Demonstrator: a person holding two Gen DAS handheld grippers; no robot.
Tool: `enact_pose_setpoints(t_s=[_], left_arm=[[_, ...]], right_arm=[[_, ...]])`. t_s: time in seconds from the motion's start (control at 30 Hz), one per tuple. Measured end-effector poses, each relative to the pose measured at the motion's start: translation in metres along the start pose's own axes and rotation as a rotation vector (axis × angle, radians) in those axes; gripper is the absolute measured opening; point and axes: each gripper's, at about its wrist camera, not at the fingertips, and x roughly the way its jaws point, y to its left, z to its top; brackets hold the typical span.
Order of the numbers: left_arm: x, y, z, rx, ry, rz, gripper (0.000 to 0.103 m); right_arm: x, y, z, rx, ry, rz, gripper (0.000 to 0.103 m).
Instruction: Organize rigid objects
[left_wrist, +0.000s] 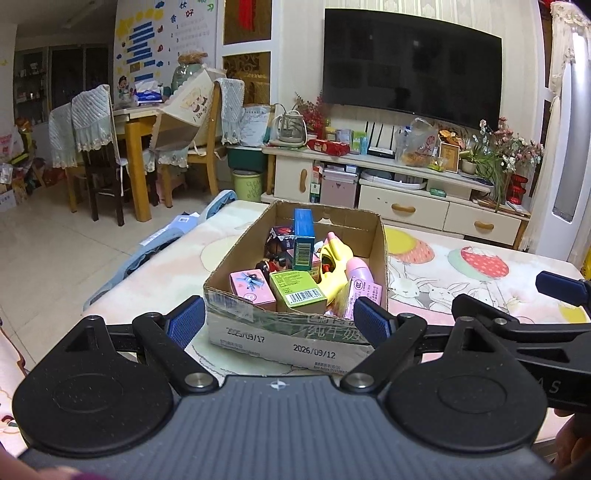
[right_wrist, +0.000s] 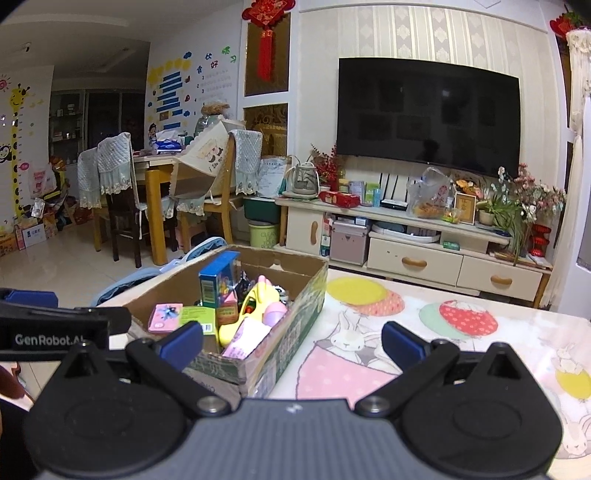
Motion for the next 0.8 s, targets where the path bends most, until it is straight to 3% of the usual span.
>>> enact_pose_setpoints(t_s=[0.8], left_arm=[[0.0015,-0.0093,-0.0102,0.003,-0.004,0.017,0.103]], right_arm=[[-0.004,-0.0001,-0.0066,-0.009,-0.001,-0.021,0.102]])
